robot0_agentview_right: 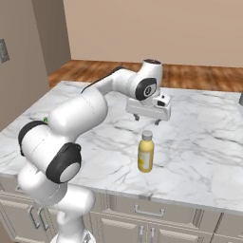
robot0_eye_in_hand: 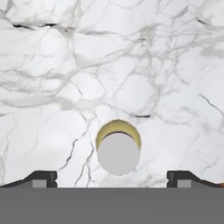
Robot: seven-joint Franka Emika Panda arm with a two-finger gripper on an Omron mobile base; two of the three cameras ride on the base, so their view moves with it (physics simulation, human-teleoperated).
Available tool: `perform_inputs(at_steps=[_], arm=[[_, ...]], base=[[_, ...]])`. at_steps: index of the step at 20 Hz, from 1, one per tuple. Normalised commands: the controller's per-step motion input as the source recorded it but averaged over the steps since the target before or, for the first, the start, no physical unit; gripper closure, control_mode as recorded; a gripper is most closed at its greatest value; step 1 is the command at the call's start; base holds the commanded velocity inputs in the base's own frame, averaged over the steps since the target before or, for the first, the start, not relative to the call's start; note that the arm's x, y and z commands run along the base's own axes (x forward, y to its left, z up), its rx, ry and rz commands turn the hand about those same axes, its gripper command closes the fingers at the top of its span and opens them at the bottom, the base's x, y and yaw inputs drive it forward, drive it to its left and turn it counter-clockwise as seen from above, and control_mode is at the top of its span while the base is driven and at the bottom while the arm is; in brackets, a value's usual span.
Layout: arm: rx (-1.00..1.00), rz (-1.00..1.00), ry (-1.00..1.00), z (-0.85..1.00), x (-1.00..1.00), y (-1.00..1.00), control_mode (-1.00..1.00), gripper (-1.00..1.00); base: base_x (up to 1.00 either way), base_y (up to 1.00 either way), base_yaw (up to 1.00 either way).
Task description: Place the drinks on the dining counter in a tight cluster.
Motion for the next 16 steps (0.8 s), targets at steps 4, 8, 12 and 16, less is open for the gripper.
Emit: perform_inputs(at_steps=[4,8,12,16], arm=[[0.0,0.0,-0.01,0.0,-0.05,0.0,-1.0,-1.0],[0.0,0.0,-0.02,-0.08,0.0,0.0,-1.0,-1.0],[0.0,0.0,0.0,-0.21,0.0,-0.01,-1.0,-1.0],[0.0,0.0,0.0,-0.25,0.0,-0.01,-1.0,-1.0]], base=[[0.0,0.0,0.0],[0.0,0.0,0.0],[0.0,0.0,0.0],[0.0,0.0,0.0]])
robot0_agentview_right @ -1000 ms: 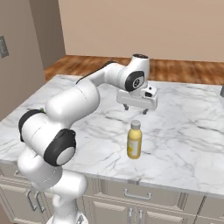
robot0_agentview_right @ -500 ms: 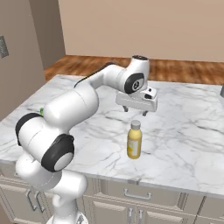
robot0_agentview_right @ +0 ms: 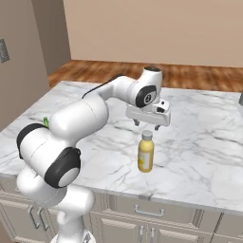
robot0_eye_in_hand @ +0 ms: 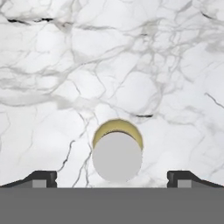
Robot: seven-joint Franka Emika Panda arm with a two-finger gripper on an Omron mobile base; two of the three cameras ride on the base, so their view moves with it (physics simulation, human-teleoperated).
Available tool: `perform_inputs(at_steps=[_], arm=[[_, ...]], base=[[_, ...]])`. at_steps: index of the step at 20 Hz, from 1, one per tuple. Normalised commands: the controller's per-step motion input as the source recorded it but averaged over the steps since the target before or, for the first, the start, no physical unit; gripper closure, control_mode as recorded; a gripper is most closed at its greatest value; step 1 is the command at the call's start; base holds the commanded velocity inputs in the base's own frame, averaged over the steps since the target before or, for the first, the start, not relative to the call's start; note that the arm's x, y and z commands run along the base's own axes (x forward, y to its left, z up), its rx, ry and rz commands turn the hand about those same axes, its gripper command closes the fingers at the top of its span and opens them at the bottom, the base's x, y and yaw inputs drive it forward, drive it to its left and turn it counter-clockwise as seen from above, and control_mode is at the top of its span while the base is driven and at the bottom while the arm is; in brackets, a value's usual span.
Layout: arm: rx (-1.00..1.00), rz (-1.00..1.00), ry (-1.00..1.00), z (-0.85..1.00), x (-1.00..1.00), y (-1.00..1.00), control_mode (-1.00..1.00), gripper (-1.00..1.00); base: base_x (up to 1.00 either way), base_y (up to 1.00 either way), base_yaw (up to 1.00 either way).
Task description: Place the drinks on the dining counter in a tight cluster.
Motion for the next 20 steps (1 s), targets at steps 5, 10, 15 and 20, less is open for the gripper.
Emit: perform_inputs(at_steps=[5,10,15,20], arm=[[0.0,0.0,0.0,-0.27,0.0,0.0,-1.0,-1.0],[0.0,0.0,0.0,-0.23,0.0,0.0,-1.0,-1.0],[0.0,0.0,0.0,-0.17,0.0,0.0,-1.0,-1.0],[0.0,0.0,-0.01,-0.23,0.0,0.0,-1.0,-1.0]], base=[[0.0,0.0,0.0],[0.0,0.0,0.0],[0.0,0.0,0.0],[0.0,0.0,0.0]])
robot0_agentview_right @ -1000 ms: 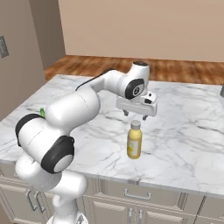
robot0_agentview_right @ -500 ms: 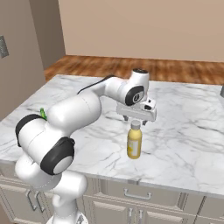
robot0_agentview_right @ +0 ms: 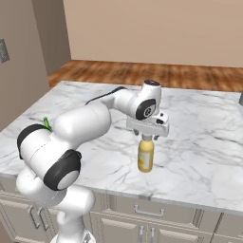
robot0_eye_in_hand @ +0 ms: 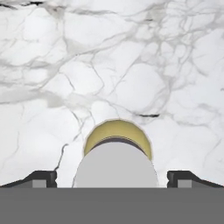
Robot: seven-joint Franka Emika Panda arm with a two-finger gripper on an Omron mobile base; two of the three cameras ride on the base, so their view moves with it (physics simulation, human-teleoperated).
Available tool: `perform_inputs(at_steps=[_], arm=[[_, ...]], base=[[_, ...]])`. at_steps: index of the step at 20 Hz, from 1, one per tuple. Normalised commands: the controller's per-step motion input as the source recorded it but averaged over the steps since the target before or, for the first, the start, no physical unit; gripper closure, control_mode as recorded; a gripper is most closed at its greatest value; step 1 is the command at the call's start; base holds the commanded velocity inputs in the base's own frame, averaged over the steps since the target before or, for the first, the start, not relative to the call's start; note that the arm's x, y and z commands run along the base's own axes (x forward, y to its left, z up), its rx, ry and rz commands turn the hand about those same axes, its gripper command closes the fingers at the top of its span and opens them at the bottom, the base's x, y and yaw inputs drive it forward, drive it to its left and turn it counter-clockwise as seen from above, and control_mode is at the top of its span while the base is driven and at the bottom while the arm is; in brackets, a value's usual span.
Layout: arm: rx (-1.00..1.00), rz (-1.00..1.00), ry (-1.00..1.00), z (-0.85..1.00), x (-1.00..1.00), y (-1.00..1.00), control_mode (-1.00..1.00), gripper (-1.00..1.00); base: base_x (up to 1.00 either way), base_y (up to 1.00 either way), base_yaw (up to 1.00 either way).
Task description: Place the drinks on the dining counter in a tight cluster.
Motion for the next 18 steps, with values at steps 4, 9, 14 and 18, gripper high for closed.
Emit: perform_inputs(at_steps=[4,9,14,18], arm=[[0.0,0.0,0.0,-0.22,0.0,0.0,-1.0,-1.0],[0.01,0.0,0.0,-0.08,0.0,0.0,-1.0,-1.0],[0.0,0.0,0.0,0.0,0.0,0.0,-1.0,1.0],[0.0,0.0,0.0,0.0,0.0,0.0,-1.0,1.0]], base=[[0.0,0.0,0.0],[0.0,0.0,0.0],[0.0,0.0,0.0],[0.0,0.0,0.0]])
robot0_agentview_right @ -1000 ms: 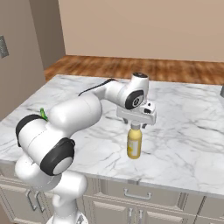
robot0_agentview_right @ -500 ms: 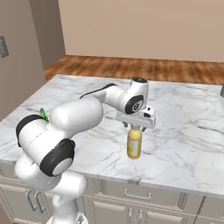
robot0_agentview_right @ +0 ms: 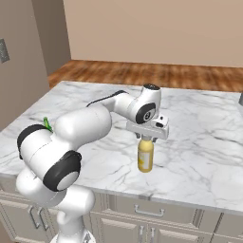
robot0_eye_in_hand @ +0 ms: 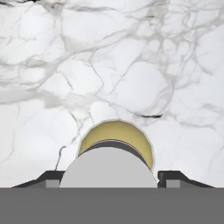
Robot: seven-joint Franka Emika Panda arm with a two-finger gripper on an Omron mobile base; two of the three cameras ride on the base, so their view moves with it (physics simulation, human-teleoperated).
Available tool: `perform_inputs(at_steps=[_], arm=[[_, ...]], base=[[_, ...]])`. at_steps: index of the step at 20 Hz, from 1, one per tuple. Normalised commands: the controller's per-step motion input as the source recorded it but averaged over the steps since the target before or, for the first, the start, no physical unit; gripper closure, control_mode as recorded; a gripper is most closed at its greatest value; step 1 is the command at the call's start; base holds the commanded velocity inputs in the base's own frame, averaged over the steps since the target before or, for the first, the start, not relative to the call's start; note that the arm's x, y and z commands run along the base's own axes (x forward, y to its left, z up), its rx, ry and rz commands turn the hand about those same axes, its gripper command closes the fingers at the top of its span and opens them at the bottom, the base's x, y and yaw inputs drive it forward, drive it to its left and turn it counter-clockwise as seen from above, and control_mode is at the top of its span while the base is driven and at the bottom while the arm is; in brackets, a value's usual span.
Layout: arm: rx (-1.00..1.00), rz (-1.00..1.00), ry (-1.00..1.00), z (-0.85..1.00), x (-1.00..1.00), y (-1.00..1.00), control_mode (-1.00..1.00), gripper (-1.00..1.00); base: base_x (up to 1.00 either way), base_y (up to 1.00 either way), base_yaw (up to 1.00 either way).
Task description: Place the drinks on the dining counter in a tight cluster.
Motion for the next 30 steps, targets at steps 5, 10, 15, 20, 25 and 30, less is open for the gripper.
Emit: perform_inputs(at_steps=[5,10,15,20,25,30], arm=[[0.0,0.0,0.0,0.0,0.0,0.0,-1.0,1.0],[0.0,0.0,0.0,0.25,-0.13,0.0,-1.0,1.0],[0.0,0.0,0.0,0.8,-0.64,0.03,-1.0,1.0],[0.0,0.02,0.0,0.58,-0.82,0.57,-1.0,1.0],[0.0,0.05,0.0,0.45,-0.66,0.92,-1.0,1.0],[0.0,0.07,-0.02,0.08,-0.15,1.0,-1.0,1.0]], base=[[0.0,0.0,0.0],[0.0,0.0,0.0],[0.0,0.0,0.0],[0.0,0.0,0.0],[0.0,0.0,0.0],[0.0,0.0,0.0]])
